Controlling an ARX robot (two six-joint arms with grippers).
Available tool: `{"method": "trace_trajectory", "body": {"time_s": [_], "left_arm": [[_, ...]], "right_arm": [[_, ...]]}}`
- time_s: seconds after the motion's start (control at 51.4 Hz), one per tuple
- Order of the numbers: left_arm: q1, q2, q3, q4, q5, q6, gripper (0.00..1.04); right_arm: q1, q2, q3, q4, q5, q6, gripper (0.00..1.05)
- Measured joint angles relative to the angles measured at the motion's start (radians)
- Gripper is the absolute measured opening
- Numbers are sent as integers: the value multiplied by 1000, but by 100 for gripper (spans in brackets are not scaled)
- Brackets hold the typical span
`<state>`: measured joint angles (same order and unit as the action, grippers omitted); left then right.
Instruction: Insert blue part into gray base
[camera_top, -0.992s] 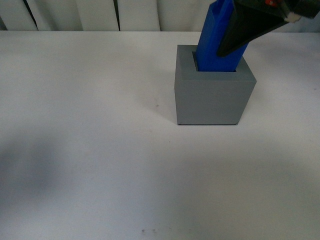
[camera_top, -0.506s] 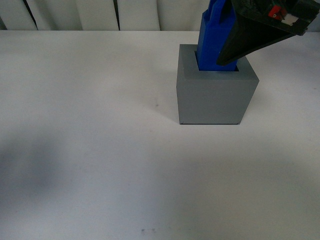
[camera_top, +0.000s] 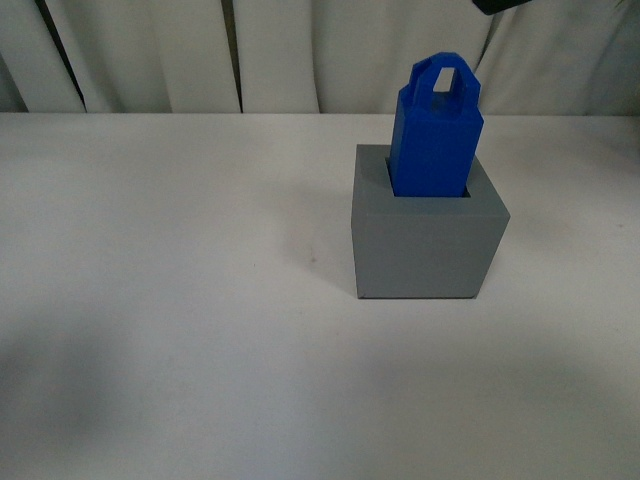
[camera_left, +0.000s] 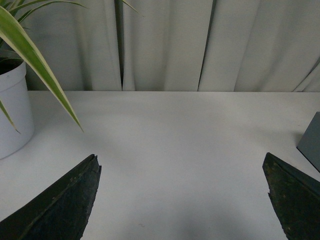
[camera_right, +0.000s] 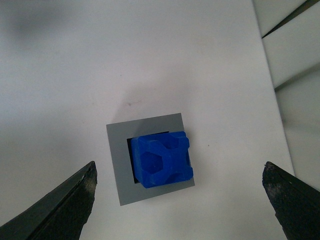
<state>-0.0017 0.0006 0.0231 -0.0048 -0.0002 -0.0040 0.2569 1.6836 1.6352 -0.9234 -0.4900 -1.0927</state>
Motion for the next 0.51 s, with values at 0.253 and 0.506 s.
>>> {"method": "trace_trajectory", "body": {"time_s": [0.253, 0.506], "left_arm": [[0, 0, 0, 0, 0, 0, 99], [0, 0, 0, 0, 0, 0, 99]], "right_arm": [[-147, -254, -343, 293, -245, 182, 97], [-204, -399, -575, 580, -276, 491, 97]]}}
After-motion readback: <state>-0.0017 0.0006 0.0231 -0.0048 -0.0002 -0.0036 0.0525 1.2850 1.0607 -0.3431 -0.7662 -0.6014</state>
